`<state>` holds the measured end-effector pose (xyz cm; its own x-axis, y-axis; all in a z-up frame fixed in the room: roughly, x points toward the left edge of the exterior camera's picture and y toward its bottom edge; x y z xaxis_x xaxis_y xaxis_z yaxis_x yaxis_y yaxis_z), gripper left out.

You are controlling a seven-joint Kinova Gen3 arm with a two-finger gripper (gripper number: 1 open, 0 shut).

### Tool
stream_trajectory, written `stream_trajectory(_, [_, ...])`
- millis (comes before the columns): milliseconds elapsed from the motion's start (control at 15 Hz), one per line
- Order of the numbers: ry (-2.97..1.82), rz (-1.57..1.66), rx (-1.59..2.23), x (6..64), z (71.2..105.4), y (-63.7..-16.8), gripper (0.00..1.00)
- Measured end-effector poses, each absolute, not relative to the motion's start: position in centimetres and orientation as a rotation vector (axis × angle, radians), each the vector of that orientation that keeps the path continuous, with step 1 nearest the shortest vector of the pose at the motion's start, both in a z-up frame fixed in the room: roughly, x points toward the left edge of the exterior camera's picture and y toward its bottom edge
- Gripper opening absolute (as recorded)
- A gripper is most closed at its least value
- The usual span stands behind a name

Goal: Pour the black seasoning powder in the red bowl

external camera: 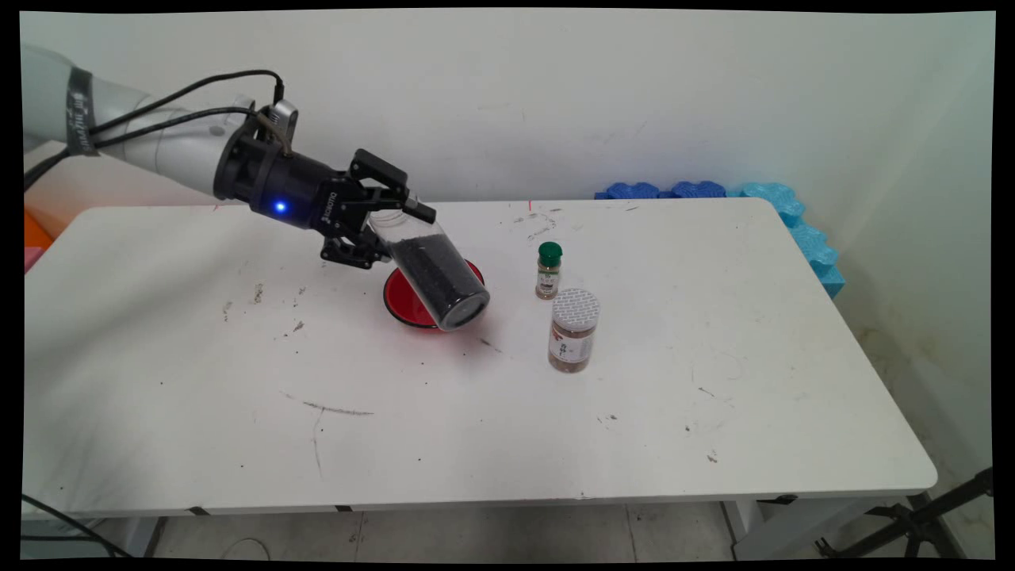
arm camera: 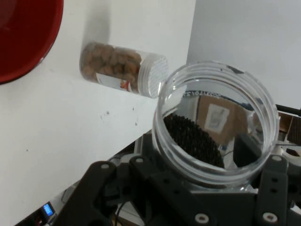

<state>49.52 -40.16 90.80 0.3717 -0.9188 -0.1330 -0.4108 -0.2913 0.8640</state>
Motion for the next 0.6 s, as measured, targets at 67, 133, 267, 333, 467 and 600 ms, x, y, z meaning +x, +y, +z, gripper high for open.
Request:
stream_trajectory(67, [-1.149, -0.847, 1.873, 49.4, 90.7, -40.2, 0.00])
stream_trajectory(133, [-1.142, -0.855, 1.879, 49.2, 90.6, -40.4, 0.00])
stream_trajectory(267, [-1.125, -0.872, 1.895, 48.9, 90.2, -40.6, 0.00])
stream_trajectory(333, [-1.115, -0.880, 1.907, 48.8, 90.0, -40.7, 0.00])
stream_trajectory(467, [-1.096, -0.896, 1.929, 48.6, 89.6, -40.9, 0.00])
stream_trajectory(600, [-1.078, -0.910, 1.951, 48.4, 89.1, -41.1, 0.00])
